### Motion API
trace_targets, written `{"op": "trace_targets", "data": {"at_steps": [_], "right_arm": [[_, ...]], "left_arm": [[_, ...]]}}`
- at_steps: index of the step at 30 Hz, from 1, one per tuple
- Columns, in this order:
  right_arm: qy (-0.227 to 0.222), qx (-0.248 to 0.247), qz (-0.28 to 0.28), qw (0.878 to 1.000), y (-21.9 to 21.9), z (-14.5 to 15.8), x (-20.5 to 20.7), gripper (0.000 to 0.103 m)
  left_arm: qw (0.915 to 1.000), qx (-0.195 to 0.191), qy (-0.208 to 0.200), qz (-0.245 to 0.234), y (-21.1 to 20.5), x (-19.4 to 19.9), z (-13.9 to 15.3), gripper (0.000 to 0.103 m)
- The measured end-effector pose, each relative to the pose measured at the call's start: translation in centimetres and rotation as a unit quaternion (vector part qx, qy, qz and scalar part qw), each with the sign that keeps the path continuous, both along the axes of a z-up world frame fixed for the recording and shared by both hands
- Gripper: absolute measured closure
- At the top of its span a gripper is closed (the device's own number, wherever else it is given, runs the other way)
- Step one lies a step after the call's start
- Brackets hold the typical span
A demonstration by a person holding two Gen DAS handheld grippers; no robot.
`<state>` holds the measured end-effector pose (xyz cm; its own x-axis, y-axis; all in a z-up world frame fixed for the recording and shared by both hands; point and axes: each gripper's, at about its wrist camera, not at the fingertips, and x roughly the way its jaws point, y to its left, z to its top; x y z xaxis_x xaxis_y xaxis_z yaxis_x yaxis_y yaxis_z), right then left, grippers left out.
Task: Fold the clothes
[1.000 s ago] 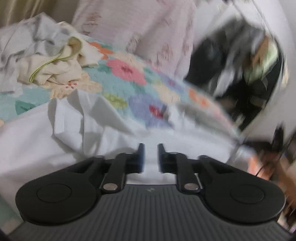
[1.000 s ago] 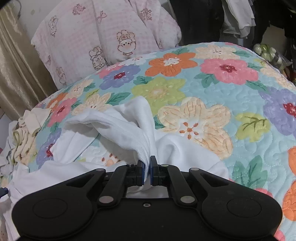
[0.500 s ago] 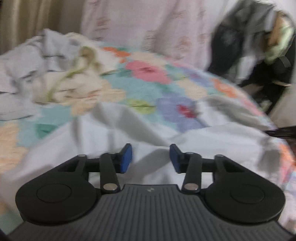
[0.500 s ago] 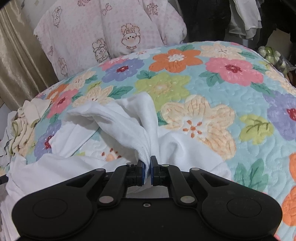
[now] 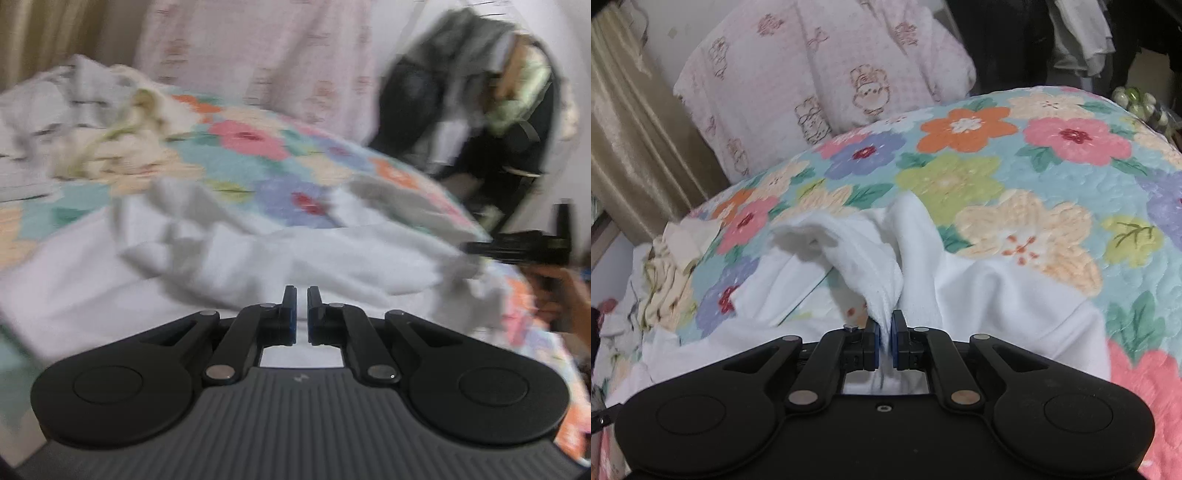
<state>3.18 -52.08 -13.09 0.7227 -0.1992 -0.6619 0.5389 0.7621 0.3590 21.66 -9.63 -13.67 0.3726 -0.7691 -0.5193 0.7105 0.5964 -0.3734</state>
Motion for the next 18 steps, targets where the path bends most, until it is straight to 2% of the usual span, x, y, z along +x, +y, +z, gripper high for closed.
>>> {"op": "trace_targets", "data": {"at_steps": [3, 6, 7, 8, 10, 13, 18], "right_arm": [[0.008, -0.021, 0.023, 0.999, 1.5, 0.7, 0.5, 0.094], [0.012, -0.037, 0.036, 0.999, 2.5, 1.5, 0.6, 0.094], [0.012, -0.037, 0.037, 0.999, 2.6, 1.6, 0.6, 0.094], [0.012, -0.036, 0.037, 0.999, 2.6, 1.7, 0.7, 0.094], [0.014, -0.034, 0.036, 0.999, 2.5, 1.9, 0.7, 0.094], [0.020, -0.042, 0.038, 0.998, 2.3, 2.5, 1.0, 0.094], [0.025, -0.052, 0.040, 0.998, 2.6, 3.3, 1.1, 0.094]], "left_arm": [[0.9982, 0.012, -0.033, 0.049, 1.0, 0.2, 0.0, 0.097], [0.9979, -0.019, -0.021, 0.058, 1.6, 2.1, 0.1, 0.075], [0.9985, -0.015, -0.012, 0.051, 1.2, 3.1, 0.0, 0.063], [0.9983, -0.004, -0.013, 0.056, 0.6, 3.7, 0.0, 0.056], [0.9972, 0.018, -0.033, 0.064, -0.3, 4.3, 0.3, 0.055], [0.9993, -0.016, -0.015, 0.031, -0.9, 4.7, 0.0, 0.032], [0.9998, 0.015, -0.005, 0.014, -2.3, 4.2, -2.6, 0.034]]}}
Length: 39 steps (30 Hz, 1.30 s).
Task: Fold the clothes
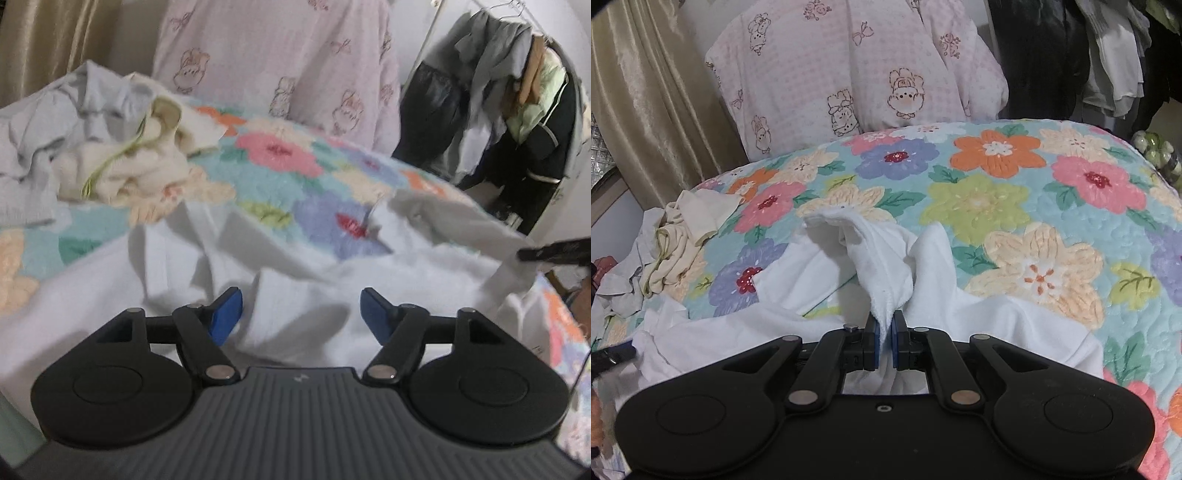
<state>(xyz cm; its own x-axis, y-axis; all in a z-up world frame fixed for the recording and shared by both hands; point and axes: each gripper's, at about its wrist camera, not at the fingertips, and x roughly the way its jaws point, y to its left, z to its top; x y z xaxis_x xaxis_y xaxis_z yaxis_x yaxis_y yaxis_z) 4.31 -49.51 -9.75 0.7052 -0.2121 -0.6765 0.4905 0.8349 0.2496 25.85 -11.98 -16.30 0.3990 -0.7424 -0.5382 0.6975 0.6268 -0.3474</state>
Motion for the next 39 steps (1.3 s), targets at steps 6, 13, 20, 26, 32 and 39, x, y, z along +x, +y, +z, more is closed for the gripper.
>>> {"op": "trace_targets", "data": {"at_steps": [6, 13, 20, 26, 32, 39], "right_arm": [[-0.003, 0.003, 0.004, 1.000, 0.1, 0.0, -0.1, 0.094], [-0.014, -0.090, 0.018, 0.996, 0.3, 0.9, -0.7, 0.094], [-0.054, -0.132, 0.011, 0.990, -2.6, 3.3, 0.1, 0.097], [-0.099, -0.077, -0.041, 0.991, -6.2, 5.8, 1.6, 0.097], [-0.081, -0.029, -0.033, 0.996, -6.9, 6.0, 2.1, 0.096], [0.090, 0.172, 0.131, 0.972, -8.8, -2.0, 4.3, 0.084]], "left_arm": [[0.9987, 0.001, -0.047, -0.018, -0.7, -1.8, 0.3, 0.062], [0.9990, 0.030, -0.028, 0.016, -1.5, -2.6, 0.8, 0.101], [0.9938, 0.038, -0.099, 0.033, -5.4, 1.2, 7.5, 0.101], [0.9787, 0.047, -0.194, 0.049, -13.0, 9.5, 15.4, 0.101], [0.9797, 0.052, -0.179, 0.073, -17.7, 14.3, 15.5, 0.101], [0.9869, 0.089, -0.106, 0.083, -18.3, 15.8, 8.5, 0.101]]}}
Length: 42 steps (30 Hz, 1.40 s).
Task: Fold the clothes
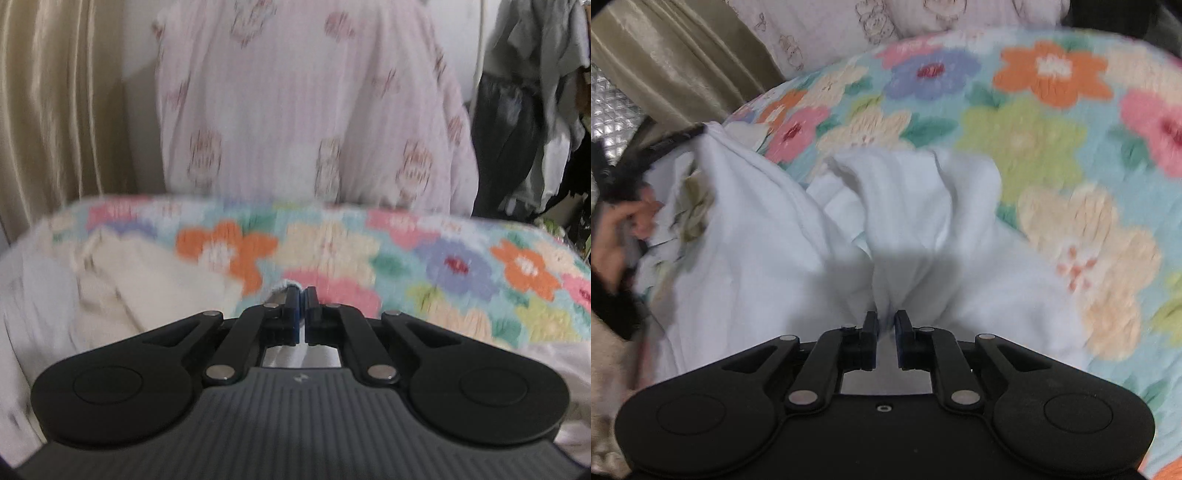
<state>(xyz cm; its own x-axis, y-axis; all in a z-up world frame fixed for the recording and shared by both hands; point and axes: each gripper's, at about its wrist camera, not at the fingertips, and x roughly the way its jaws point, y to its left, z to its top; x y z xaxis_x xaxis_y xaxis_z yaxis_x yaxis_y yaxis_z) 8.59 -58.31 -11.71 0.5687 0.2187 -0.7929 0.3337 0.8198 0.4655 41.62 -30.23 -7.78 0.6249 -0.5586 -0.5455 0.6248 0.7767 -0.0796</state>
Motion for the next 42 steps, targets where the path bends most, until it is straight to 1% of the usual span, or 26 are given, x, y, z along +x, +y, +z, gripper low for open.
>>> {"op": "trace_targets", "data": {"at_steps": [2, 4, 5, 6, 7, 9, 10, 13, 14, 16, 17, 18, 19, 21, 23, 24, 26, 28, 29, 30, 31, 33, 36, 38, 41, 42], "right_arm": [[-0.022, 0.011, 0.003, 1.000, -0.9, 0.7, -0.7, 0.083], [-0.062, -0.019, -0.002, 0.998, -1.8, 2.8, -0.8, 0.068], [-0.069, -0.039, -0.002, 0.997, -2.0, 3.6, 0.0, 0.051], [-0.075, -0.058, -0.001, 0.996, -2.2, 4.3, 0.9, 0.043], [-0.078, -0.079, 0.003, 0.994, -2.2, 5.0, 2.0, 0.043], [-0.055, -0.140, 0.056, 0.987, -1.0, 5.0, 5.9, 0.039], [-0.030, -0.173, 0.091, 0.980, 0.2, 4.1, 8.2, 0.038], [0.039, -0.270, 0.144, 0.951, 3.1, 0.7, 13.7, 0.039], [0.043, -0.276, 0.140, 0.950, 2.8, 0.1, 14.9, 0.043], [0.039, -0.258, 0.126, 0.957, 1.2, -0.1, 16.3, 0.098], [0.035, -0.255, 0.113, 0.960, 0.2, 0.1, 16.7, 0.100], [0.024, -0.285, 0.087, 0.954, -0.7, 1.0, 16.8, 0.100], [0.003, -0.314, 0.057, 0.948, -1.9, 2.5, 16.6, 0.100], [-0.048, -0.327, -0.010, 0.944, -4.4, 5.8, 15.4, 0.100], [-0.098, -0.348, -0.096, 0.927, -7.3, 9.6, 13.6, 0.100], [-0.114, -0.354, -0.123, 0.920, -8.5, 10.9, 13.1, 0.100], [-0.111, -0.345, -0.158, 0.919, -11.0, 12.1, 13.3, 0.099], [-0.094, -0.313, -0.184, 0.927, -13.2, 11.8, 13.8, 0.086], [-0.084, -0.289, -0.197, 0.933, -14.1, 11.3, 13.9, 0.066], [-0.073, -0.262, -0.211, 0.939, -15.0, 10.7, 13.9, 0.041], [-0.065, -0.227, -0.230, 0.944, -15.8, 9.9, 13.3, 0.035], [-0.083, -0.159, -0.250, 0.951, -16.5, 8.3, 10.9, 0.034], [-0.111, -0.060, -0.269, 0.955, -17.0, 5.5, 6.3, 0.034], [-0.117, -0.024, -0.272, 0.955, -16.6, 3.6, 3.5, 0.034], [-0.075, -0.035, -0.234, 0.969, -14.9, 1.6, 0.6, 0.034], [-0.061, -0.055, -0.219, 0.972, -14.0, 1.1, -0.4, 0.034]], "left_arm": [[0.9999, 0.011, 0.000, 0.002, 0.5, -0.1, -1.2, 0.101], [0.9998, 0.016, 0.008, 0.002, 1.1, 0.0, -1.8, 0.101], [0.9998, 0.016, 0.015, 0.003, 1.4, 0.2, -2.0, 0.101], [0.9997, 0.015, 0.019, 0.003, 1.7, 0.4, -2.0, 0.101], [0.9996, 0.014, 0.023, 0.003, 1.9, 0.5, -2.1, 0.101], [0.9996, 0.016, 0.023, -0.001, 1.9, 0.5, -2.1, 0.101], [0.9996, 0.019, 0.021, -0.004, 1.9, 0.5, -2.0, 0.101], [0.9995, 0.020, 0.020, -0.012, 1.5, 0.9, -1.9, 0.101], [0.9994, 0.025, 0.019, -0.010, 1.4, 1.1, -1.8, 0.101], [0.9992, 0.035, 0.017, -0.006, 1.1, 1.5, -1.6, 0.101], [0.9989, 0.043, 0.016, 0.000, 0.9, 1.9, -1.5, 0.101], [0.9987, 0.048, 0.015, 0.004, 0.7, 2.4, -1.3, 0.101], [0.9985, 0.052, 0.015, 0.007, 0.4, 3.0, -1.2, 0.101], [0.9979, 0.065, 0.003, 0.003, -0.3, 3.8, -0.9, 0.101], [0.9971, 0.075, -0.013, 0.002, -1.3, 4.6, -0.7, 0.102], [0.9970, 0.074, -0.018, 0.011, -1.9, 5.1, -0.6, 0.102], [0.9965, 0.072, -0.029, 0.030, -2.9, 6.1, -0.5, 0.102], [0.9963, 0.070, -0.023, 0.045, -3.9, 6.9, -1.3, 0.102], [0.9960, 0.069, -0.020, 0.052, -4.4, 7.3, -1.7, 0.102], [0.9958, 0.068, -0.017, 0.059, -4.8, 7.7, -2.1, 0.101], [0.9955, 0.067, -0.014, 0.066, -5.3, 8.1, -2.5, 0.101], [0.9969, 0.063, 0.003, 0.047, -5.5, 7.4, -3.4, 0.098], [0.9975, 0.064, -0.002, 0.030, -5.1, 5.7, -4.1, 0.098], [0.9972, 0.069, 0.005, 0.030, -4.3, 5.5, -3.9, 0.098], [0.9966, 0.076, 0.014, 0.028, -3.0, 5.4, -3.6, 0.090], [0.9964, 0.079, 0.016, 0.027, -2.4, 5.3, -3.5, 0.088]]}}
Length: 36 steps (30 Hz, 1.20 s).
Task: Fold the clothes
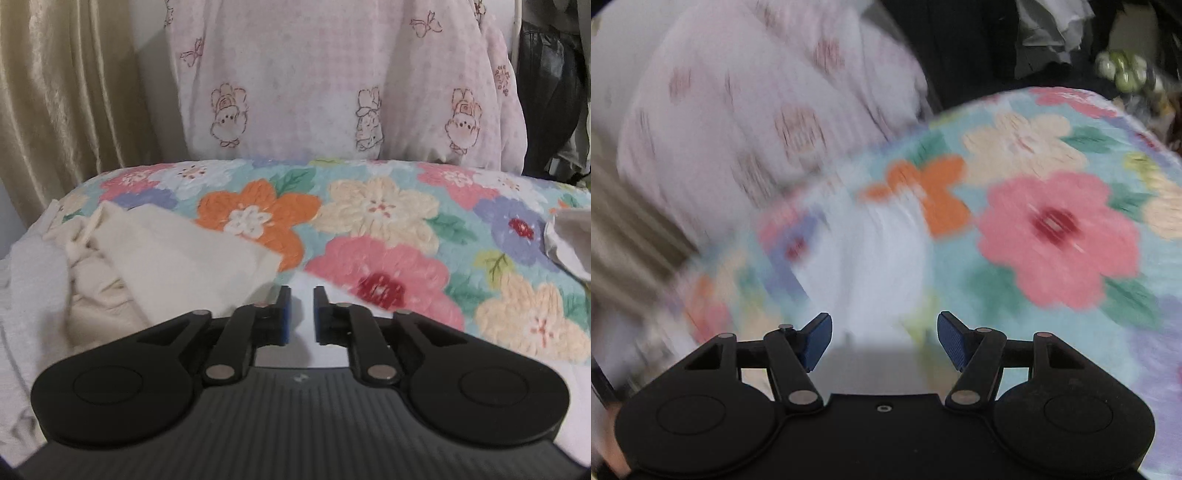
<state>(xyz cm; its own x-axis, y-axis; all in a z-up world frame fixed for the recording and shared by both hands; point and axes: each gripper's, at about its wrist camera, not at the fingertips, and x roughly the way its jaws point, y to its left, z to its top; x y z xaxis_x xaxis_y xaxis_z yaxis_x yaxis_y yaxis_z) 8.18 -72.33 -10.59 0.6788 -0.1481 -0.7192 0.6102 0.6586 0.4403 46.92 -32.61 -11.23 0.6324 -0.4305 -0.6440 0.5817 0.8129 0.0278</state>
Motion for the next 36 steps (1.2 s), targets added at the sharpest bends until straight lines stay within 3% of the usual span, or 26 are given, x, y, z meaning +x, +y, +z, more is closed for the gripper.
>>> {"op": "trace_targets", "data": {"at_steps": [2, 5, 8, 11, 12, 13, 14, 15, 17, 21, 26, 29, 32, 34, 36], "right_arm": [[0.021, -0.017, 0.035, 0.999, 1.7, -1.3, -1.2, 0.034], [0.021, 0.017, 0.070, 0.997, 3.4, -3.7, -2.8, 0.035], [0.046, -0.010, 0.085, 0.995, 5.6, -5.2, -3.3, 0.035], [0.066, -0.059, 0.077, 0.993, 6.9, -6.5, -3.0, 0.035], [0.060, -0.063, 0.084, 0.993, 7.4, -6.8, -2.8, 0.040], [0.054, -0.065, 0.095, 0.992, 7.9, -7.0, -2.5, 0.055], [0.045, -0.059, 0.124, 0.990, 8.4, -6.6, -2.2, 0.095], [0.038, -0.054, 0.126, 0.990, 8.8, -6.0, -2.1, 0.097], [0.032, -0.077, 0.111, 0.990, 9.4, -4.2, -2.3, 0.097], [0.061, -0.179, 0.000, 0.982, 8.6, -1.6, -5.8, 0.100], [0.095, -0.144, -0.008, 0.985, 7.7, -5.0, -6.0, 0.097], [0.094, -0.138, -0.050, 0.985, 8.5, -4.8, -7.1, 0.076], [0.057, -0.096, -0.075, 0.991, 10.0, -3.7, -9.9, 0.070], [0.009, -0.064, -0.076, 0.995, 11.7, -2.7, -12.3, 0.069], [-0.045, -0.032, -0.066, 0.996, 13.7, -1.7, -14.8, 0.069]], "left_arm": [[0.9998, 0.010, 0.004, -0.014, 1.4, -0.5, 0.3, 0.077], [0.9986, 0.045, 0.000, -0.030, 3.5, -1.4, 0.2, 0.065], [0.9977, 0.063, 0.010, -0.026, 5.8, -2.1, -0.4, 0.061], [0.9981, 0.049, 0.036, -0.011, 8.1, -2.7, -1.4, 0.061], [0.9981, 0.043, 0.045, -0.005, 8.8, -2.9, -1.7, 0.061], [0.9978, 0.044, 0.049, -0.004, 9.1, -3.1, -2.1, 0.061], [0.9975, 0.045, 0.054, -0.002, 9.3, -3.3, -2.6, 0.061], [0.9972, 0.046, 0.058, -0.001, 9.5, -3.4, -3.0, 0.061], [0.9967, 0.061, 0.054, -0.003, 9.2, -3.7, -3.7, 0.061], [0.9942, 0.103, 0.032, -0.006, 8.5, -4.3, -4.3, 0.061], [0.9874, 0.155, 0.023, 0.017, 9.3, -4.9, -5.0, 0.061], [0.9875, 0.145, 0.040, 0.046, 11.7, -5.7, -5.1, 0.060], [0.9868, 0.129, 0.065, 0.072, 14.7, -6.8, -5.2, 0.056], [0.9855, 0.119, 0.087, 0.083, 17.0, -8.2, -5.4, 0.056], [0.9875, 0.111, 0.093, 0.061, 18.8, -10.7, -5.0, 0.056]]}}
